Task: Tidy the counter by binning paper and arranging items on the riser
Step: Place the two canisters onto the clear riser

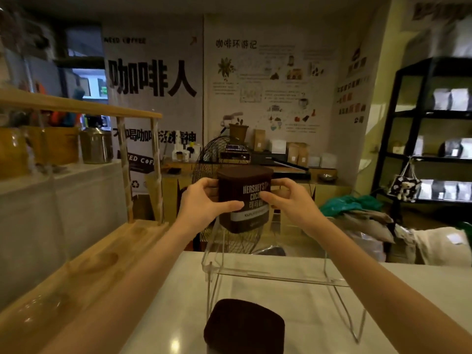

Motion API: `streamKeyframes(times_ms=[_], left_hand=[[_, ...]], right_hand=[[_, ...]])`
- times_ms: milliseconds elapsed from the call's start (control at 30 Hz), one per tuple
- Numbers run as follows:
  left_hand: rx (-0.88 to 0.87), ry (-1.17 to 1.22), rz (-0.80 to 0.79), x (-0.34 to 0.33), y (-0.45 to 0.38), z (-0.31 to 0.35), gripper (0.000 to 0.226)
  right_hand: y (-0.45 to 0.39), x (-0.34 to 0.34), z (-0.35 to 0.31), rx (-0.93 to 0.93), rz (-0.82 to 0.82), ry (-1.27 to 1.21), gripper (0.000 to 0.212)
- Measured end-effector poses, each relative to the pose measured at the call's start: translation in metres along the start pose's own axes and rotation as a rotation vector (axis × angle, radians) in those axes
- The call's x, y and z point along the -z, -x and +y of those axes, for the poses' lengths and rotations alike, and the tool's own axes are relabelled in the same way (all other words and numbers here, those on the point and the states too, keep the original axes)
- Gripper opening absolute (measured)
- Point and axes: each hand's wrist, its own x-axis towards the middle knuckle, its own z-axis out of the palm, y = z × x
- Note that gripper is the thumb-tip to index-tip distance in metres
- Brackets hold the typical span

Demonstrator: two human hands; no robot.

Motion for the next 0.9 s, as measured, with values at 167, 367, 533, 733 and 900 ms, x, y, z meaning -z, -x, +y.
streamKeyframes(times_ms=[167,367,533,733,900], left_hand=[[0.024,-0.077,0.114,-0.019,-0.006,-0.024,0.070],[0.021,-0.148,0.191,-0.035,-0.003,-0.040,0.066],[-0.057,-0.274,0.207,-0.039,0.000,-0.045,0.064],[-0.043,-0.354,0.224,-0.042,0.004,-0.046,0.066],[-0.064,-0.385,0.215,-0.043,0.006,-0.046,0.060]], right_hand=[[-0.024,-0.011,0.032,-0.140,-0.088,-0.091,0.040],[-0.036,-0.020,0.055,-0.231,-0.165,-0.145,0.047],[-0.034,-0.027,0.059,-0.198,-0.202,-0.105,0.041],[-0.035,-0.040,0.053,-0.151,-0.136,0.092,0.037],[-0.041,-0.048,0.044,-0.211,-0.065,0.077,0.031]])
